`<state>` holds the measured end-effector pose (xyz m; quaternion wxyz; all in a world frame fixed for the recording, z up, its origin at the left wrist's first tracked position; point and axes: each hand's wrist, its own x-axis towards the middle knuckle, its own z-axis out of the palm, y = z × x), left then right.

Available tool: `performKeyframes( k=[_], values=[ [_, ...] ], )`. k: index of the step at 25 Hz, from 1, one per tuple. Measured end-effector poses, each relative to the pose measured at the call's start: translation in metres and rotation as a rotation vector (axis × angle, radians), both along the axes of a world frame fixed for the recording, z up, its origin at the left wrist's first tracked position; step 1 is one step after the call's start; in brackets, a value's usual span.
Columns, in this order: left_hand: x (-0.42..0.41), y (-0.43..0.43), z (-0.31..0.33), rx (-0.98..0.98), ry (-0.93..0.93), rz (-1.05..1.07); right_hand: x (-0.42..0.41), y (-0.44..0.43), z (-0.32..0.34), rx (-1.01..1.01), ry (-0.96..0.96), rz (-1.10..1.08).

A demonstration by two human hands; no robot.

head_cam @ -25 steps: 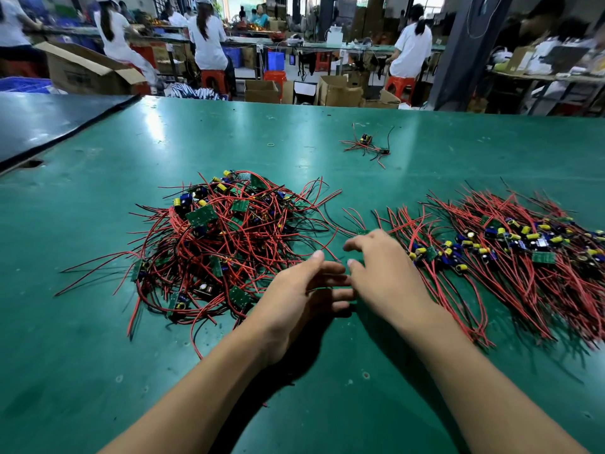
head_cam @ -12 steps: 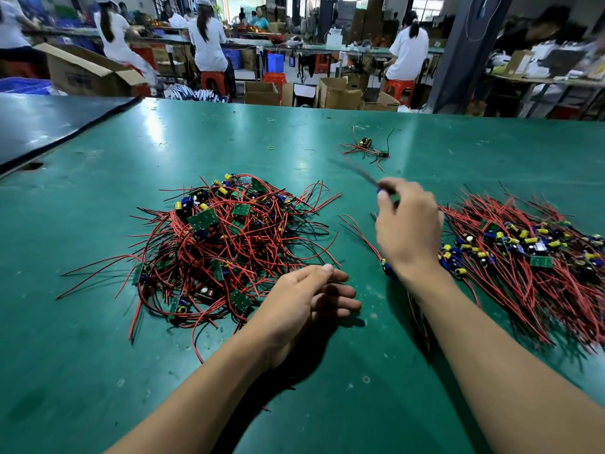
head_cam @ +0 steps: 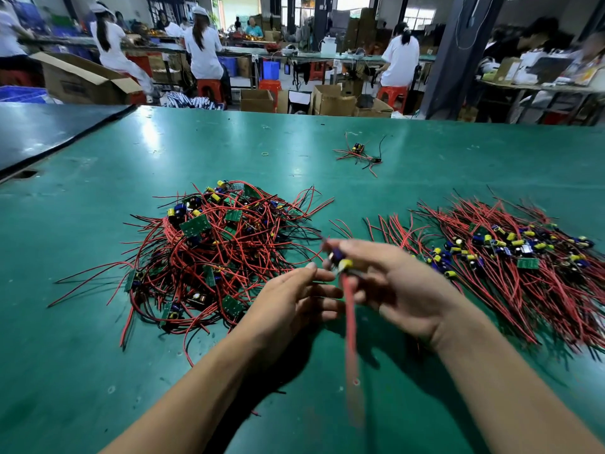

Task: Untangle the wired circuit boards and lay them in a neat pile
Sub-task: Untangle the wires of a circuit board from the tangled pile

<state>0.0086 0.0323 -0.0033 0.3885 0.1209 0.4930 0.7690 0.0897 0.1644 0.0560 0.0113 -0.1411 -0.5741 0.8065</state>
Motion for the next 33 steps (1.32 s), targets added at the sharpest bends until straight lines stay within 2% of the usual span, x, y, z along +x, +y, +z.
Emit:
performKeyframes(
  k=[3,9,16,23,26,29,33],
  values=[
    [-0.002,-0.001,-0.001,0.073,-0.022,0.007,0.001,-0.009,-0.028,0.017,0.026,0.02],
    [0.0,-0.006,-0.003,-0.027,0.12,-0.025,0.002,-0.006,-0.041,0.318,0.073,-0.085],
    [0.006,-0.007,0.001,-0.047,0.182,-0.013,0.0,0.002,-0.043,0.362,0.08,-0.12],
    [0.007,-0.01,0.001,-0.062,0.222,-0.084,0.005,0.0,-0.046,0.278,0.121,-0.046],
    [0.008,-0.009,0.0,-0.075,0.211,-0.1,0.001,0.005,-0.047,0.241,0.091,-0.197],
    [0.006,-0.009,0.001,-0.088,0.171,-0.092,-0.004,0.011,-0.047,0.107,0.079,-0.334],
    [0.005,-0.009,0.005,-0.105,0.17,-0.116,-0.005,0.009,-0.048,0.001,0.092,-0.287]
  ],
)
